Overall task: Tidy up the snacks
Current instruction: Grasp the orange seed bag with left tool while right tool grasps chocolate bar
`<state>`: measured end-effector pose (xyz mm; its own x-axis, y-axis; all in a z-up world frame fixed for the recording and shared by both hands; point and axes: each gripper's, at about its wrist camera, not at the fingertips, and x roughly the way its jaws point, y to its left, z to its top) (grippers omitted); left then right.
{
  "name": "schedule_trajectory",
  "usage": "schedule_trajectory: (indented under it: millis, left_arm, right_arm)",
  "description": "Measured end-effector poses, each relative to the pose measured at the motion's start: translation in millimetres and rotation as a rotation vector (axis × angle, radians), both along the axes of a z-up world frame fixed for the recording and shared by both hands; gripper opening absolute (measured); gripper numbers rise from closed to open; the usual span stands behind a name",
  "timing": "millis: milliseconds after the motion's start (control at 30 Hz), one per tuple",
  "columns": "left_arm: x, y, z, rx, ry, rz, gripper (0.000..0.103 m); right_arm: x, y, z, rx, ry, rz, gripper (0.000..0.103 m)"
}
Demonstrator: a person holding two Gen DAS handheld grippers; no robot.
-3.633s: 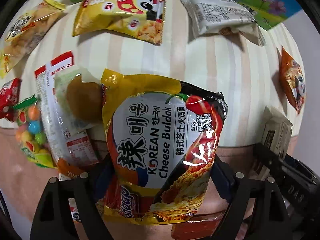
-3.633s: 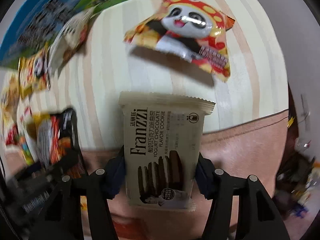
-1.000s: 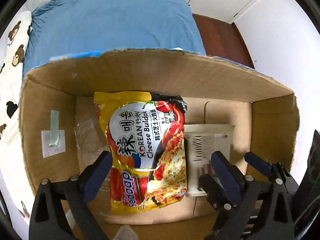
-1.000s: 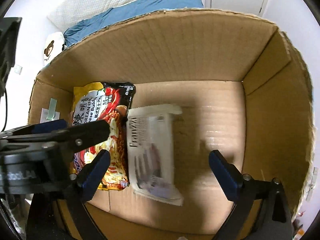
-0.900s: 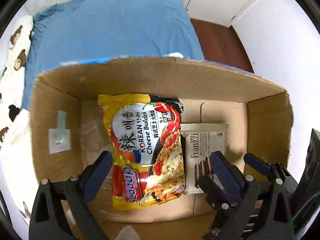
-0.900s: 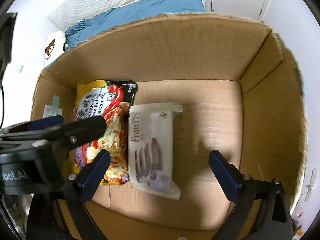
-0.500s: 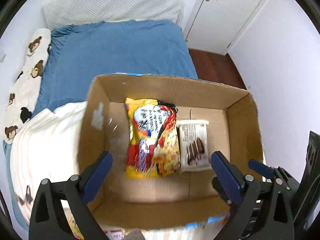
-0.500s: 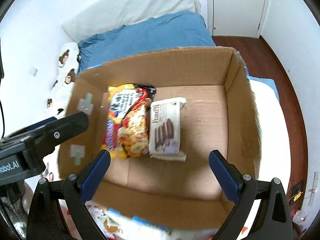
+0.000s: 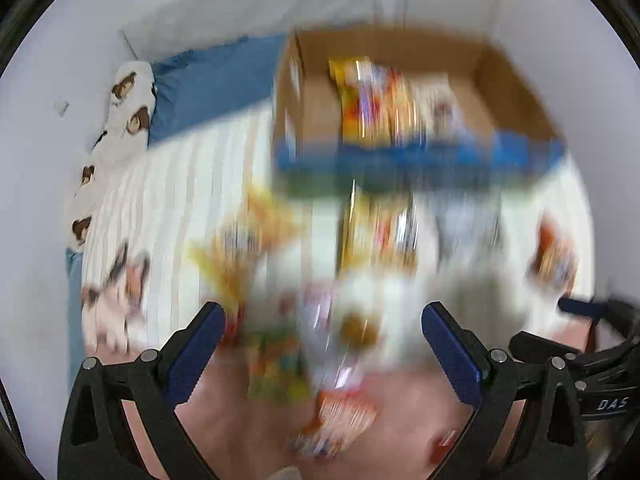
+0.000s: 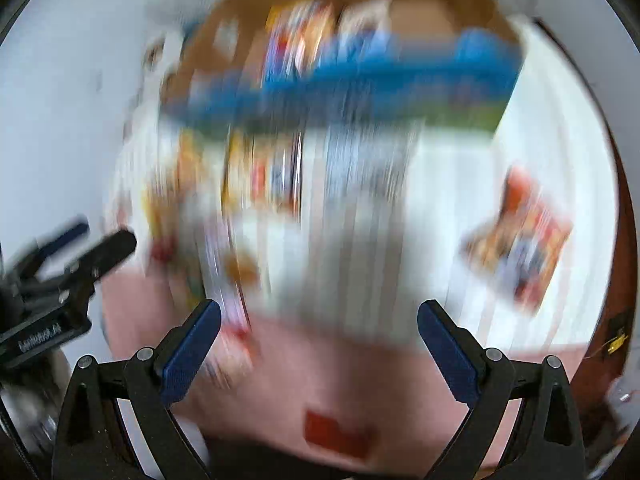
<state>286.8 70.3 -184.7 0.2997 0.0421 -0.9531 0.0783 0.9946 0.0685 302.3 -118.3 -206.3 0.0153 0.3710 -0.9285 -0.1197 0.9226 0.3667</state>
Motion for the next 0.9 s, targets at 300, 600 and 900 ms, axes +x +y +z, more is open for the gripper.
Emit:
schedule_trajectory:
  millis: [300, 600, 900]
  left_arm:
    - [-96, 24, -88, 0.075, 0.214, -0.004, 0.101]
    - [-117, 33, -105, 0.077, 0.212, 0.006, 0.101]
    - [-93, -5, -127, 0.131, 0.219, -0.156, 0.101]
  right_arm:
    - [-138, 79, -74, -0.350, -0.018, 0.683, 0.100]
    - [-177, 88, -121, -0.479, -0.022, 0.810, 0.068]
    - [-110, -34, -121, -0.144, 0.191, -0.058, 0.067]
